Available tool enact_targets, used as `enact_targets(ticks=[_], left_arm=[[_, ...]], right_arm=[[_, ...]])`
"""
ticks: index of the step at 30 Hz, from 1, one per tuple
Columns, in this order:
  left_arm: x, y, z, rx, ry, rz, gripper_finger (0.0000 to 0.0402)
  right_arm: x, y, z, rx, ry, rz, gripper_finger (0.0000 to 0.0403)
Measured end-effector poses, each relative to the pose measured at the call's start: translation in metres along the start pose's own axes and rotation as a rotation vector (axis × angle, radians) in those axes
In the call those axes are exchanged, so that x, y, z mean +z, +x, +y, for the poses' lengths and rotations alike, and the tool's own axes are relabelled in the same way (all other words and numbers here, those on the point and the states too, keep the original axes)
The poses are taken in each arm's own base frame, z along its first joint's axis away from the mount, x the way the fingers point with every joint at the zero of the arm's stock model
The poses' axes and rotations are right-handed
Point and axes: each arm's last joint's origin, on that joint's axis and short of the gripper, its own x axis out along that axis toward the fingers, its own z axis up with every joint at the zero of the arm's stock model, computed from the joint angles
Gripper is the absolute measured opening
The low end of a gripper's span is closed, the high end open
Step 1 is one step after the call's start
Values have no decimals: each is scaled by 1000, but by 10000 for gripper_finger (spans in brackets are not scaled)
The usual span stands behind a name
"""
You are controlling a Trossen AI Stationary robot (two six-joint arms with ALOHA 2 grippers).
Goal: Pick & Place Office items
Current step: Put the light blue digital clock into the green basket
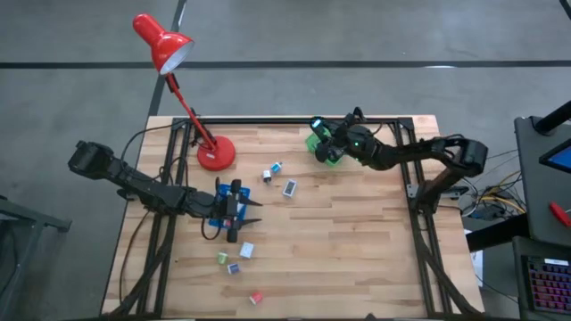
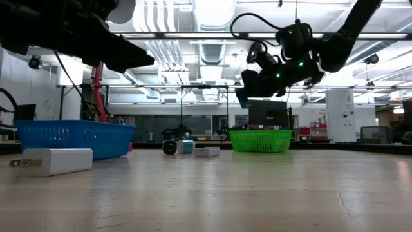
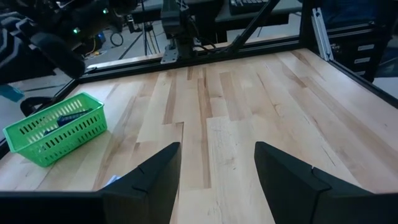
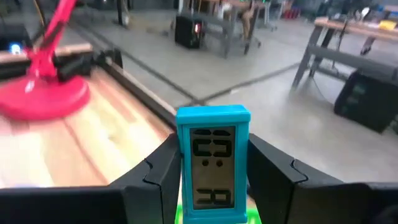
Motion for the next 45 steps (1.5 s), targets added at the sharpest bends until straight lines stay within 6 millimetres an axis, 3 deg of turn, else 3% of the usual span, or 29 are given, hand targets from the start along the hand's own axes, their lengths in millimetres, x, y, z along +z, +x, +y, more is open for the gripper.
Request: enact_targets(ticks=[21,45], left_arm=[[0,0,0,-3,1,0,209],[0,0,0,-1,4,0,209]], right_arm=[[-13,9,-15,3,-32,369,140],[-30,5,-34,125,48,563,140]])
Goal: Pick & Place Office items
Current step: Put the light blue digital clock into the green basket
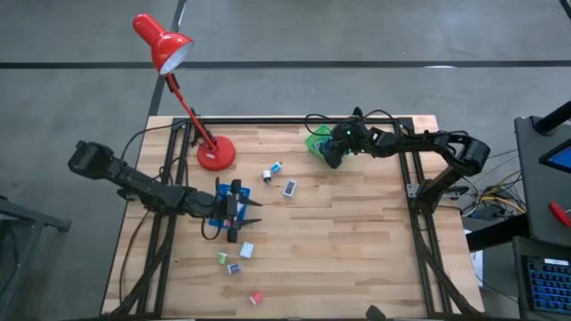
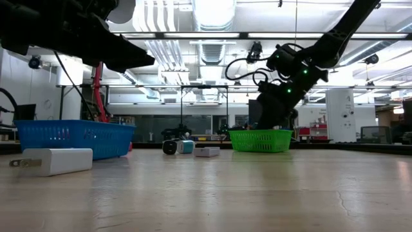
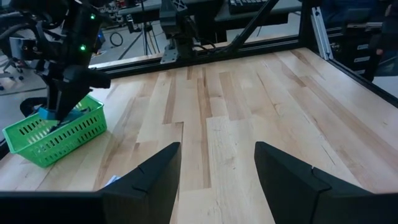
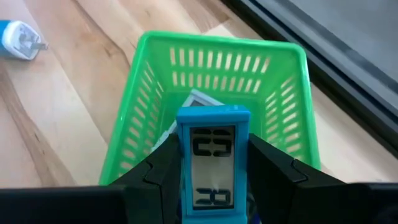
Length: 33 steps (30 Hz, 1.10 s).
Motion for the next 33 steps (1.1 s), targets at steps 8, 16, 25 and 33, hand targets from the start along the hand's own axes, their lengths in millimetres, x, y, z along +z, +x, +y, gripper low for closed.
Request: enact_targets(ticks=[8,16,25,33], left_arm=[[0,0,0,1,0,0,209],[0,0,0,1,0,0,209],[0,0,0,1,0,0,209],[0,0,0,0,0,0,209]], right_arm=[[-1,0,0,3,-7,9,140],[-1,0,0,6,-23,13,140],[-1,0,0,3,-25,13,155],[-2,1,0,-4,-24,16,277]])
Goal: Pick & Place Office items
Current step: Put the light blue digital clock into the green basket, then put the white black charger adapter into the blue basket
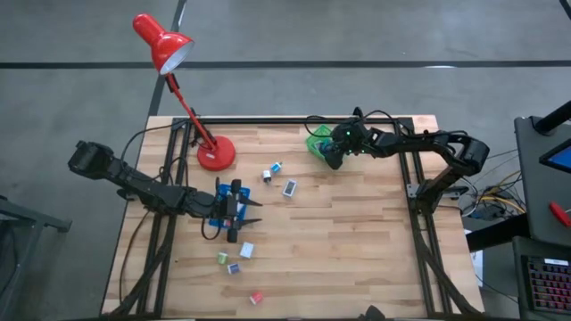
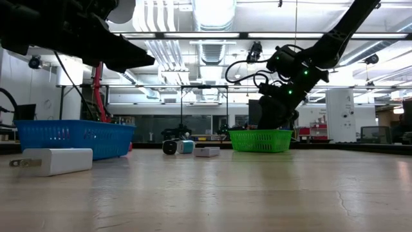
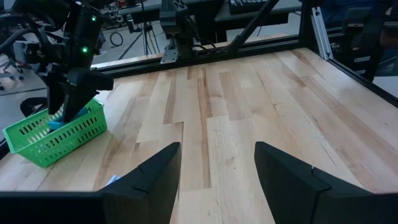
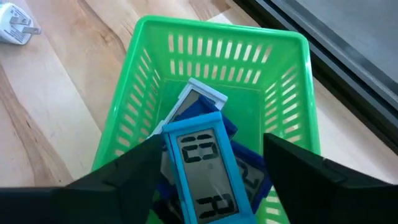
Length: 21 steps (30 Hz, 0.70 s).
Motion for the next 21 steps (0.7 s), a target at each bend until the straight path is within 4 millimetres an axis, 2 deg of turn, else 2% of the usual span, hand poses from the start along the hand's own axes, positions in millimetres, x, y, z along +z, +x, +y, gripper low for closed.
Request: enact_targets(ticks=[6,12,21], left_arm=[[0,0,0,-1,4,0,209],[0,0,0,-1,4,0,209],[0,0,0,-1,4,0,209]], right_arm=[[8,0,1,4,-9,-80,306],[23,-3,5,20,1,-242,303],[44,-17,44,146,-135,-522,286]])
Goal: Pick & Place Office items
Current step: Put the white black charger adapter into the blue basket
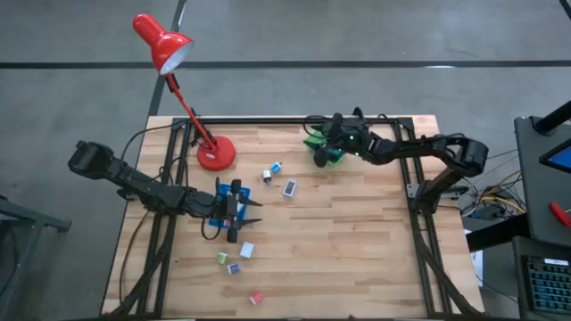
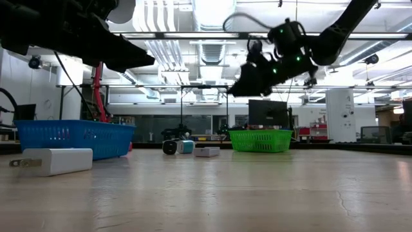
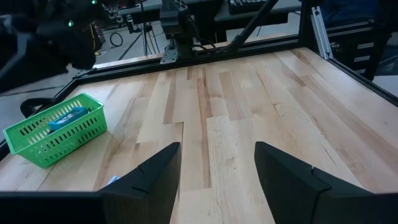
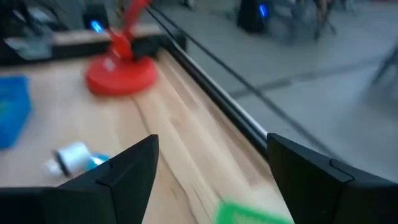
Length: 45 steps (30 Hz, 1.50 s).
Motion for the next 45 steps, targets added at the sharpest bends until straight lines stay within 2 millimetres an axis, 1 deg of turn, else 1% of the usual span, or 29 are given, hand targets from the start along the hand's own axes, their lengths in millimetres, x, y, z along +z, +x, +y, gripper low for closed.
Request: enact_targets(ticks=[6,11,17,24,30,34,38,43,45], left_arm=[[0,0,0,0,-5,8,209],[8,5,0,4,10,71,209],[16,8,0,20,24,162,209],[12,7,0,21,8,278,209],[10,5,-3,-26,-36,352,209],[17,6,-3,-25,-53,338,209],[26,12,3,-1,-68,327,209],[25,26,7,-7,32,373,209],[24,35,10,-1,87,387,209]], right_arm=[[14,-3,32,90,-40,-153,279],[21,-8,59,163,-101,-234,274],[23,-16,88,250,-140,-290,272],[21,-25,115,332,-173,-297,264],[10,-31,124,362,-179,-264,262],[-1,-37,123,340,-181,-233,262],[-7,-47,120,335,-170,-223,262],[-11,-69,117,356,-164,-240,263],[-13,-78,114,362,-165,-249,263]])
